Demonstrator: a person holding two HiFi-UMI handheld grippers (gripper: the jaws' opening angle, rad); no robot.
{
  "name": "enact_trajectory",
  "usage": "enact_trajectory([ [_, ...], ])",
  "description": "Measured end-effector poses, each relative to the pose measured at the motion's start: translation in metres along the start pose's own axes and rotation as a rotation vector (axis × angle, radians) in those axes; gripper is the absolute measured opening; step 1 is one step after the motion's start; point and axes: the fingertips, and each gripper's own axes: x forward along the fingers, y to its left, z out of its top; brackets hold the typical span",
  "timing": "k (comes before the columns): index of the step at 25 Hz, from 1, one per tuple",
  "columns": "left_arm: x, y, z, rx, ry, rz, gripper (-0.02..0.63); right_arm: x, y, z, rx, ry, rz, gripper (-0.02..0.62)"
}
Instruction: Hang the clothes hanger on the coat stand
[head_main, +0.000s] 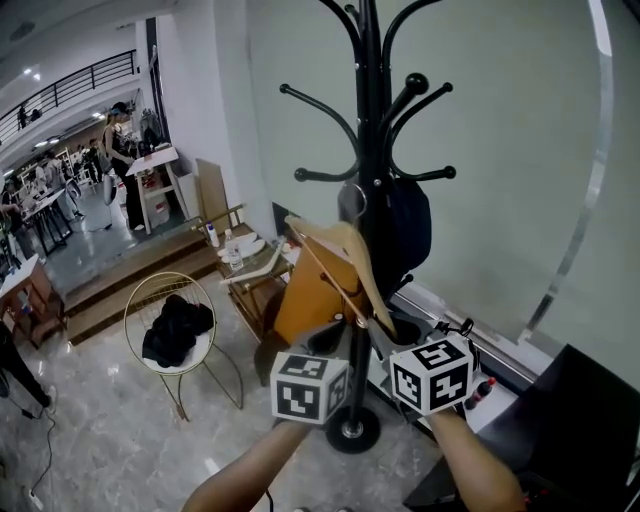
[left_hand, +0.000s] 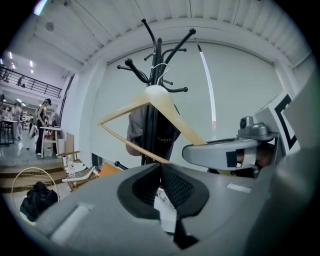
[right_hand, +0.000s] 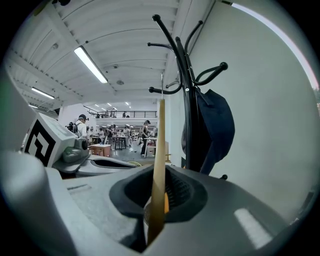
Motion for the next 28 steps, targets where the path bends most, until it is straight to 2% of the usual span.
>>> enact_trajectory([
  [28, 0.027, 0.04, 0.008, 0.008, -0.011, -0.091, 0.005, 0.061, -0.024, 0.022, -0.015, 0.034, -0.11, 0.041],
])
